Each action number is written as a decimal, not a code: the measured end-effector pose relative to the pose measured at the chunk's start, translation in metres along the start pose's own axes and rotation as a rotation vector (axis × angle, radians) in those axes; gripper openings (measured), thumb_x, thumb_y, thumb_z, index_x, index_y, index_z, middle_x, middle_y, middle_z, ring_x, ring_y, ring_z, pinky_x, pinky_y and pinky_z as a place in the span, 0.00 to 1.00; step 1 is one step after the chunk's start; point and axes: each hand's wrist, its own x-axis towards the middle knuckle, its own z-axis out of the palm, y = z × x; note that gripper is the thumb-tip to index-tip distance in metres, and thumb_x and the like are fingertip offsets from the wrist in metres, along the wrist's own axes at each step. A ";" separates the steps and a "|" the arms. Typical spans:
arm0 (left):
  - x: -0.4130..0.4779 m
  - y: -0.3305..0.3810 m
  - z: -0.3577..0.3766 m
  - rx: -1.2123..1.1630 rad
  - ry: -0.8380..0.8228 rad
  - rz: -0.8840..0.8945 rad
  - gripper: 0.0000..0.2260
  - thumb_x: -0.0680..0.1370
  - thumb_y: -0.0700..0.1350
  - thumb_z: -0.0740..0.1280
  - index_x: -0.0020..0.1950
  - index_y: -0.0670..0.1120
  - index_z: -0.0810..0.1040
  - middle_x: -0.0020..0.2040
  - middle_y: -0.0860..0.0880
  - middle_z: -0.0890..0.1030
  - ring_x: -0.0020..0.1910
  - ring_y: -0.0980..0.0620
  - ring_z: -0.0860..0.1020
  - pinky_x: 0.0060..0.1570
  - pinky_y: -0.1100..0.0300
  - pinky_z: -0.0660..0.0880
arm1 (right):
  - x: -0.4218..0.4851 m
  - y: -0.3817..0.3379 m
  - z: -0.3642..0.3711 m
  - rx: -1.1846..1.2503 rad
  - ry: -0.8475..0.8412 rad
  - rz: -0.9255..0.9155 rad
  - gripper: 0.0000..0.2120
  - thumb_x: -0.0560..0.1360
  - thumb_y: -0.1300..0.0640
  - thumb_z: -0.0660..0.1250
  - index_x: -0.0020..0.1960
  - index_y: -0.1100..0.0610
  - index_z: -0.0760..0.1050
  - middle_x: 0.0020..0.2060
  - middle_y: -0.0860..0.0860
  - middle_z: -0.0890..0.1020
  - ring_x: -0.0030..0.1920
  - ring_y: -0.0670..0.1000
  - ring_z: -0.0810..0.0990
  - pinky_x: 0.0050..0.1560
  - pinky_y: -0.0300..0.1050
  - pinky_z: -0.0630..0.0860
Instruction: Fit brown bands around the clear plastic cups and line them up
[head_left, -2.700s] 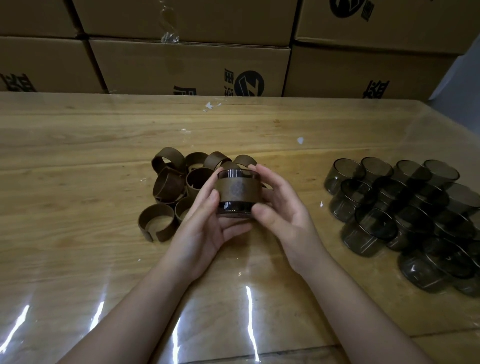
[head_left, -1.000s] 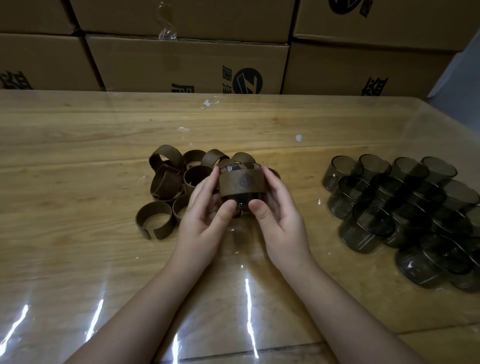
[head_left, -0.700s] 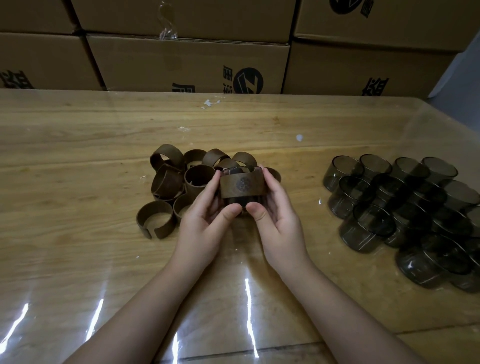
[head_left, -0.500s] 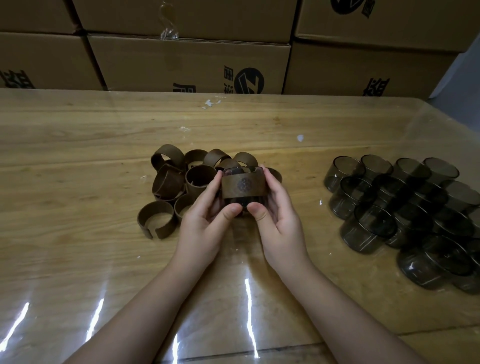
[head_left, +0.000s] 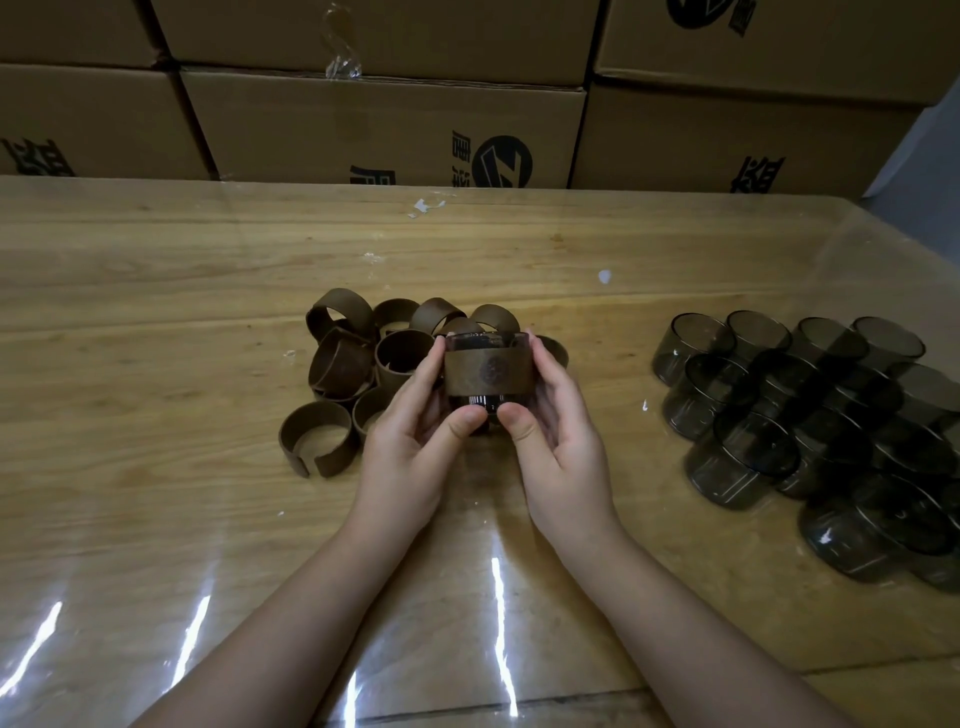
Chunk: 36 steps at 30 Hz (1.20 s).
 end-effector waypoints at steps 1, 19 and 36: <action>0.000 -0.001 0.000 -0.021 0.000 0.000 0.29 0.72 0.44 0.65 0.71 0.51 0.60 0.66 0.53 0.73 0.63 0.66 0.73 0.60 0.71 0.70 | 0.000 0.000 0.000 0.010 -0.001 0.006 0.27 0.76 0.51 0.65 0.73 0.48 0.62 0.73 0.48 0.69 0.73 0.45 0.67 0.72 0.50 0.66; 0.003 -0.009 -0.001 -0.022 0.005 0.018 0.26 0.73 0.48 0.69 0.69 0.59 0.65 0.67 0.46 0.72 0.57 0.59 0.79 0.52 0.68 0.75 | 0.003 -0.002 -0.003 -0.041 0.037 0.067 0.27 0.69 0.41 0.68 0.67 0.42 0.68 0.58 0.43 0.80 0.56 0.39 0.80 0.52 0.32 0.74; 0.002 -0.010 0.000 -0.080 0.088 0.055 0.24 0.71 0.42 0.72 0.62 0.56 0.65 0.60 0.47 0.75 0.56 0.56 0.79 0.49 0.65 0.77 | 0.005 0.002 -0.006 -0.098 0.012 -0.045 0.30 0.72 0.61 0.70 0.67 0.38 0.67 0.65 0.45 0.73 0.62 0.42 0.76 0.56 0.35 0.75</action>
